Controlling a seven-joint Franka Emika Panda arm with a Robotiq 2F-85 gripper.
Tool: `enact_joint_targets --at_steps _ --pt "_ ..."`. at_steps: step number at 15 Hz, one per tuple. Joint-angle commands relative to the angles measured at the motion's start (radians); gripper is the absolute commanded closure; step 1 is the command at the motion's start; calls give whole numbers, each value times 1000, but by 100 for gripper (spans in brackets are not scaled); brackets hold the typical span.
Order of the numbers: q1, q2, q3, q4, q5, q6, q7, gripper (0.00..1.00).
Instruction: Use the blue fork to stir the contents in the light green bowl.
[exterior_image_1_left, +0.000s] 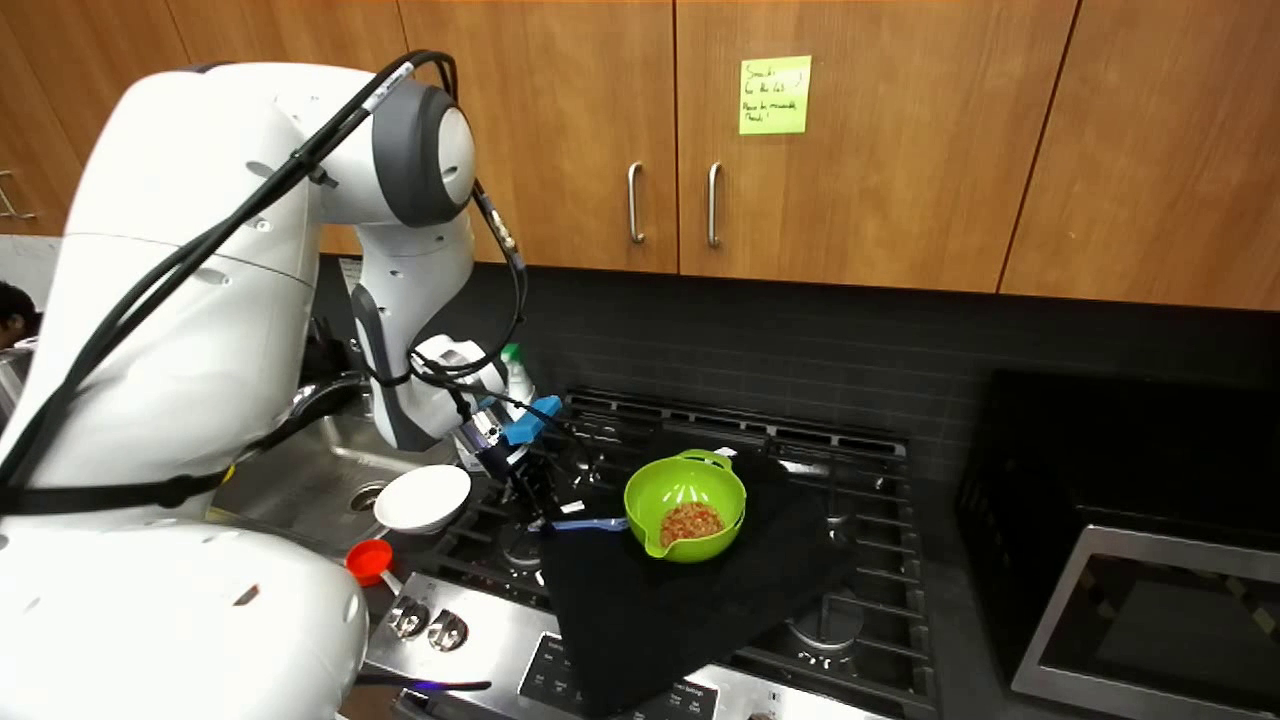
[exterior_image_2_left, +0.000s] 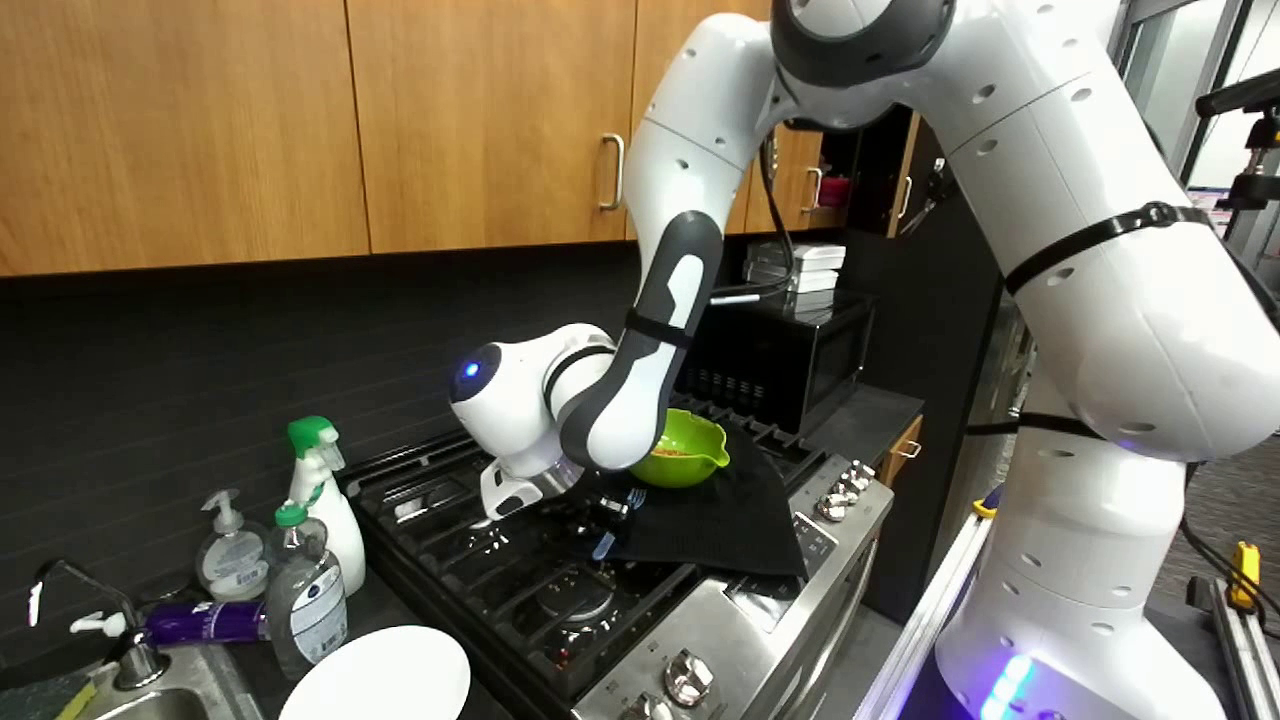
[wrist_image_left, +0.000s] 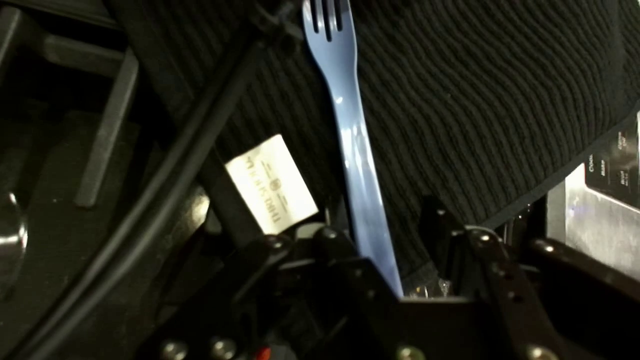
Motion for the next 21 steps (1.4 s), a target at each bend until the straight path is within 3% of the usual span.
enact_joint_targets --at_steps 1,3,5,21 --pt "-4 -7 -1 -14 8 21 -11 86" --pt "-4 -5 0 -15 11 28 -9 100" --pt "-4 -5 -1 -17 12 34 -6 95" --pt "23 -153 39 -89 27 -49 -57 95"
